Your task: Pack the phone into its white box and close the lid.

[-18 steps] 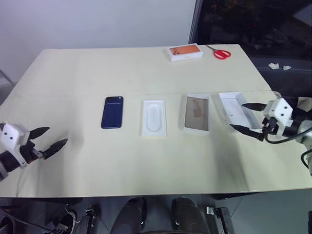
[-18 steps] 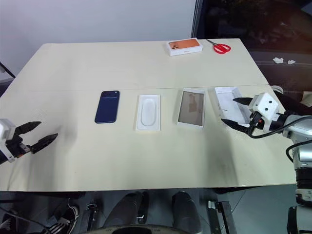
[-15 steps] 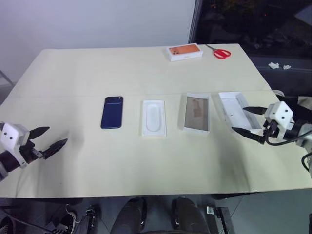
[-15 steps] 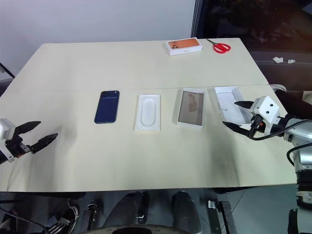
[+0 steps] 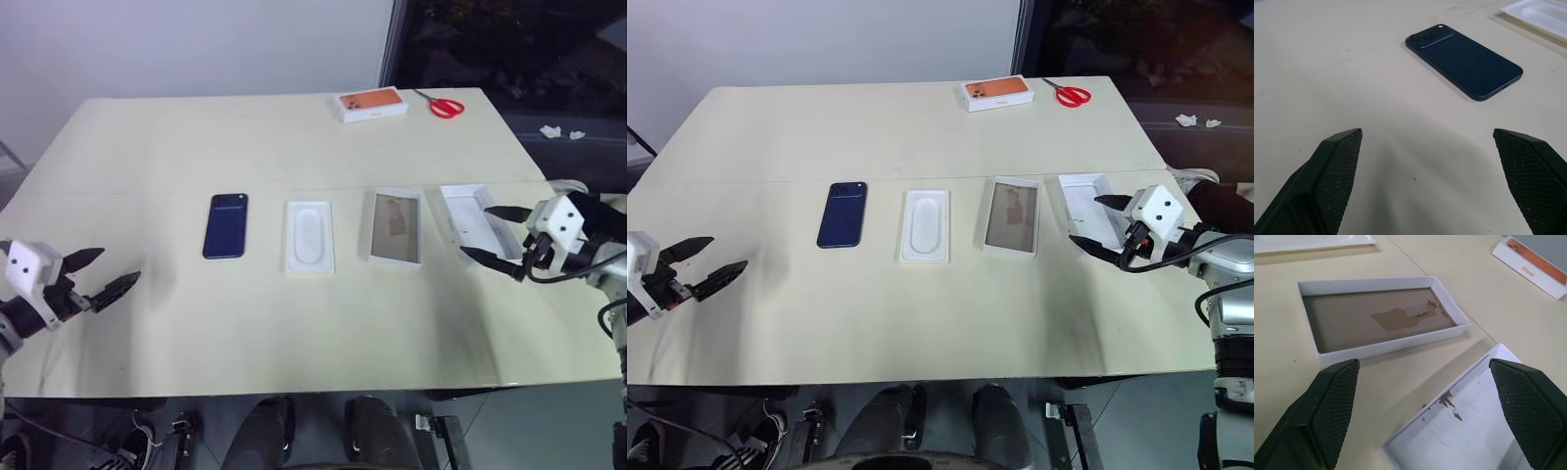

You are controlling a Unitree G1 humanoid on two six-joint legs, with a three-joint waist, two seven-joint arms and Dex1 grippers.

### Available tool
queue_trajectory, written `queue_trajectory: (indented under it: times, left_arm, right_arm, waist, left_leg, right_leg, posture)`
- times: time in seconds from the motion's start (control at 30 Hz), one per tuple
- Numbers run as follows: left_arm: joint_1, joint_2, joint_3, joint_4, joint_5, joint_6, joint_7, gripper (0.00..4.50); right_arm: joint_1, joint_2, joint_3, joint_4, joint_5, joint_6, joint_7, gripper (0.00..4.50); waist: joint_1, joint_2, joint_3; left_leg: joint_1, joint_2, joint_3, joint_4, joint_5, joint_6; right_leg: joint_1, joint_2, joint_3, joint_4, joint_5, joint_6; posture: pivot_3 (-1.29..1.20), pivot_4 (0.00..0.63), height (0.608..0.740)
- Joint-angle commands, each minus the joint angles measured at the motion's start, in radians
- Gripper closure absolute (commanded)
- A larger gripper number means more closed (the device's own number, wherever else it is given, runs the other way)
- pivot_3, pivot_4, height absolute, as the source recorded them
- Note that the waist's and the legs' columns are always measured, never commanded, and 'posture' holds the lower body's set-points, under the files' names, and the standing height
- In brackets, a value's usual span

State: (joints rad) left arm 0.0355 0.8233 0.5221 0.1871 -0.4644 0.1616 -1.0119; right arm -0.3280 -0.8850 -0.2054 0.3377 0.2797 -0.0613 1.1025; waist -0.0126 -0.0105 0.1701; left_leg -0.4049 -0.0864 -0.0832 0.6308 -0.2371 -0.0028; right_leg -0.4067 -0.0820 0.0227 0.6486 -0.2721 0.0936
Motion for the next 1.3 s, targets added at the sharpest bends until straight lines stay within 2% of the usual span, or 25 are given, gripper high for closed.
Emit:
queue_trajectory:
  times: [0.03,0.53,0.67,0.73,0.83,0.87,0.97,1.1,1.2,1.3]
  left_arm:
    - [-0.015,0.008,0.005,-0.039,-0.021,0.029,0.011,0.00]
    - [-0.045,-0.008,-0.021,-0.089,-0.027,0.122,0.047,0.00]
    - [-0.061,-0.027,-0.043,-0.161,-0.061,0.191,0.068,0.00]
    - [-0.081,-0.034,-0.058,-0.204,-0.102,0.298,0.101,0.00]
    - [-0.181,-0.080,-0.150,-0.305,-0.205,0.574,0.217,0.00]
    - [-0.228,-0.115,-0.173,-0.311,-0.222,0.618,0.260,0.00]
    - [-0.334,-0.214,-0.255,-0.313,-0.215,0.680,0.344,0.00]
    - [-0.449,-0.361,-0.359,-0.221,-0.156,0.699,0.446,0.00]
    - [-0.503,-0.473,-0.391,-0.145,-0.147,0.722,0.509,0.00]
    - [-0.525,-0.508,-0.373,-0.117,-0.182,0.785,0.522,0.00]
  right_arm:
    - [-0.029,0.002,-0.007,-0.032,0.012,0.015,-0.011,0.07]
    - [-0.030,0.006,0.029,-0.127,0.032,0.145,0.004,0.07]
    - [-0.048,0.024,0.073,-0.205,0.027,0.193,-0.002,0.07]
    - [-0.076,0.041,0.083,-0.213,0.031,0.220,-0.019,0.07]
    - [-0.112,0.079,0.117,-0.213,0.008,0.208,-0.034,0.07]
    - [-0.122,0.090,0.132,-0.219,-0.002,0.201,-0.038,0.07]
    - [-0.149,0.118,0.178,-0.241,-0.026,0.193,-0.041,0.07]
    - [-0.173,0.165,0.240,-0.285,-0.041,0.206,-0.042,0.07]
    - [-0.182,0.192,0.256,-0.282,-0.051,0.196,-0.056,0.07]
    - [-0.180,0.195,0.248,-0.279,-0.053,0.191,-0.061,0.07]
  waist:
    - [0.000,0.000,0.000]
    - [0.001,0.000,0.000]
    - [0.000,0.000,0.000]
    - [0.000,0.000,0.000]
    - [0.003,0.000,0.000]
    - [0.007,0.000,0.000]
    - [0.010,-0.001,0.000]
    - [0.004,-0.001,0.000]
    - [0.000,-0.001,0.000]
    - [0.001,-0.002,0.000]
  left_leg:
    - [0.000,0.000,0.000,0.000,0.000,0.000]
    - [0.000,0.000,0.000,0.000,0.000,0.000]
    - [0.000,0.000,0.000,0.000,0.000,0.000]
    - [0.000,0.000,0.000,0.000,0.000,0.000]
    - [-0.001,0.000,0.000,0.001,0.000,0.000]
    - [-0.001,0.000,-0.001,0.002,0.000,0.000]
    - [-0.001,-0.001,-0.001,0.003,0.000,0.000]
    - [-0.002,-0.002,-0.001,0.003,0.000,0.000]
    - [-0.002,-0.002,-0.001,0.003,0.001,-0.001]
    - [-0.002,-0.002,-0.001,0.003,0.001,-0.001]
  right_leg:
    - [0.000,0.000,0.000,0.000,0.000,0.000]
    - [0.000,0.000,0.000,0.000,0.000,0.000]
    - [0.000,0.000,0.000,0.000,0.000,0.000]
    - [0.000,0.000,0.000,0.000,0.000,0.000]
    - [0.000,0.000,0.000,0.001,0.000,0.000]
    - [0.000,0.000,-0.001,0.001,0.000,0.000]
    - [0.000,0.000,-0.001,0.001,0.000,0.000]
    - [-0.001,0.001,-0.001,0.002,0.000,0.001]
    - [-0.001,0.001,-0.001,0.003,0.000,0.001]
    - [-0.002,0.001,-0.001,0.003,0.000,0.001]
  posture:
    - [0.00,0.150,0.740]
    - [0.00,0.150,0.740]
    - [0.00,0.150,0.740]
    - [0.00,0.150,0.740]
    - [0.00,0.150,0.740]
    - [0.00,0.150,0.740]
    - [0.00,0.150,0.740]
    - [0.00,0.150,0.740]
    - [0.00,0.150,0.740]
    - [0.00,0.150,0.740]
